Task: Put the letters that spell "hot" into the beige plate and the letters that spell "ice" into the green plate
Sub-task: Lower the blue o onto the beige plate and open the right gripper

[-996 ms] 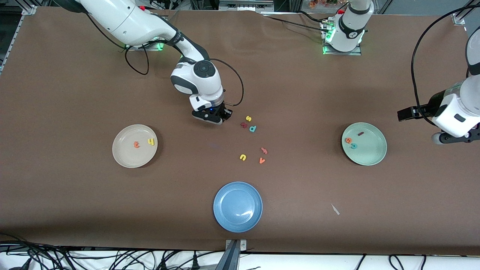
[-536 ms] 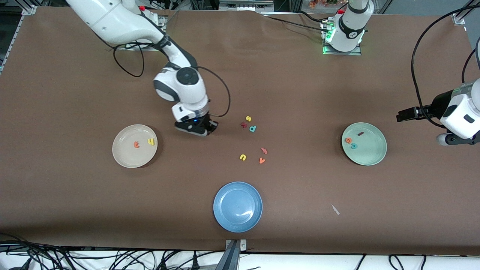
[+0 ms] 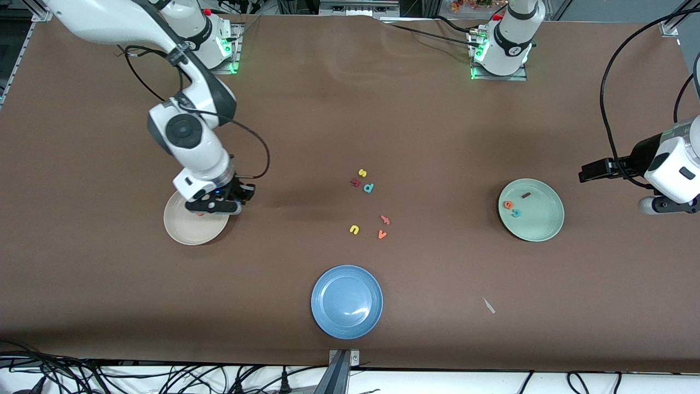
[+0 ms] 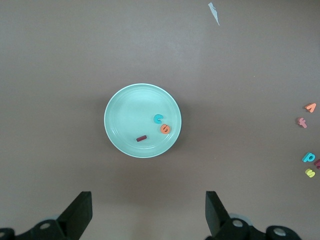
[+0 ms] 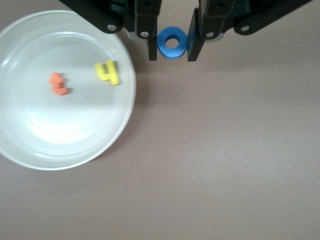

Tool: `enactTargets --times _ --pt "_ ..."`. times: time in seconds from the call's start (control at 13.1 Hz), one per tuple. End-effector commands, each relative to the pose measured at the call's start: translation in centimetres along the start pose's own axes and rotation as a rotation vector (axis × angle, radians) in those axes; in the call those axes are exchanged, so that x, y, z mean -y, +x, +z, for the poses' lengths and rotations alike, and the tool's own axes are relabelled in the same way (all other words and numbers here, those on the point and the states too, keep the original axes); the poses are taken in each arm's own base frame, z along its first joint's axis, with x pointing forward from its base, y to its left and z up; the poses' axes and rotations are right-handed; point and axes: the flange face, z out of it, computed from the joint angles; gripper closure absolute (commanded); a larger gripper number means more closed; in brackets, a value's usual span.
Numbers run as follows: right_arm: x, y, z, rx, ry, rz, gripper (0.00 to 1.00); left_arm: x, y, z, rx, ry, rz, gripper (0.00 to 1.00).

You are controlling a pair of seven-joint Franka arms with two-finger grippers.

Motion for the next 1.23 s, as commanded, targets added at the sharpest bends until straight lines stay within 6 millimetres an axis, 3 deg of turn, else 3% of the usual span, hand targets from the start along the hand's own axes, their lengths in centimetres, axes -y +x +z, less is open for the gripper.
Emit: enactTargets --times 0.0,0.15,0.31,0.38,0.46,0.54,0.69,0.84,0.92,1.07,1.15 --pt "-4.6 0.7 -1.4 0.044 0.003 -0.095 0.9 -0.1 -0.4 -0.1 -0.002 -0.025 0.021 0.01" --pt "-8.9 1.4 -0.6 0.066 0.012 -0.154 0.9 -0.2 -0.5 -0.1 0.0 -0.025 0.023 0.01" --pt "-10.9 1.5 0.1 0.08 0.009 -0.164 0.84 0.0 -0.2 0.2 0.004 -0.025 0.021 0.01" --pt "-11.0 1.4 0.2 0.083 0.014 -0.156 0.82 0.0 -0.2 0.2 0.004 -0.025 0.021 0.01" --pt "-10.8 1.3 0.2 0.096 0.029 -0.141 0.73 -0.1 -0.2 0.3 0.006 -0.025 0.022 0.01" --pt "-11.0 1.2 0.2 0.115 0.054 -0.11 0.42 -0.1 -0.2 0.3 0.006 -0.025 0.021 0.01" --pt "-11.0 1.0 -0.1 0.141 0.088 -0.065 0.19 0.0 -0.2 0.3 0.006 -0.025 0.021 0.01" --pt "-11.3 1.1 -0.2 0.146 0.091 -0.059 0.14 0.0 -0.2 0.3 0.006 -0.025 0.021 0.01" --pt "-11.3 1.3 -0.5 0.139 0.09 -0.056 0.01 0.0 -0.2 0.3 0.007 -0.025 0.021 0.01" --pt "-11.6 1.9 -1.9 0.141 0.081 -0.054 0.0 -0.2 -0.2 0.3 0.007 -0.025 0.024 0.01" --pt "-12.1 2.6 -3.6 0.17 0.07 -0.047 0.0 -0.1 -0.2 0.3 0.009 -0.024 0.022 0.01"
